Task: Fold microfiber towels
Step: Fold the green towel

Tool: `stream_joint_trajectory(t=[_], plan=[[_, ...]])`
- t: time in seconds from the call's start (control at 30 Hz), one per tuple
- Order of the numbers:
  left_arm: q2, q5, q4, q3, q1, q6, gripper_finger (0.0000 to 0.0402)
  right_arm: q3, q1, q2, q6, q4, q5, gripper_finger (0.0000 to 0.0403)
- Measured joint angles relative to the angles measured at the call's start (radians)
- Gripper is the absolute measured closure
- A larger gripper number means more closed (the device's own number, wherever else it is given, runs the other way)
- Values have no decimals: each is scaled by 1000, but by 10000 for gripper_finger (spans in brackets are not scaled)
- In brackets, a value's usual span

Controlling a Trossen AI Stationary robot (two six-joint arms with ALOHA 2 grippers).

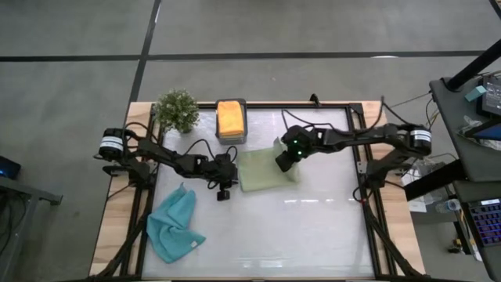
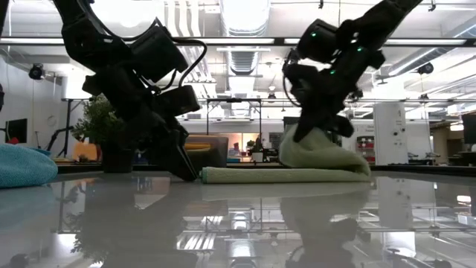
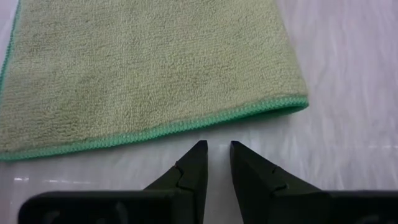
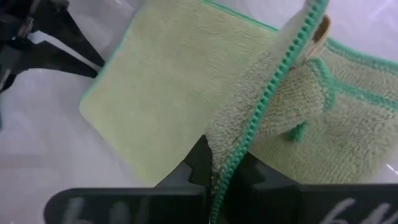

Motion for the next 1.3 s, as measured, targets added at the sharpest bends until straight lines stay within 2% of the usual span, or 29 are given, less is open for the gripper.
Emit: stream_joint_trajectory(t=[0.7,1.3], plan=[[0,4,3,-2,0,0,347,277,54,301,-111,29,6,390],[0,4,3,-3,0,0,347,318,80,380,-150,93,6,390]])
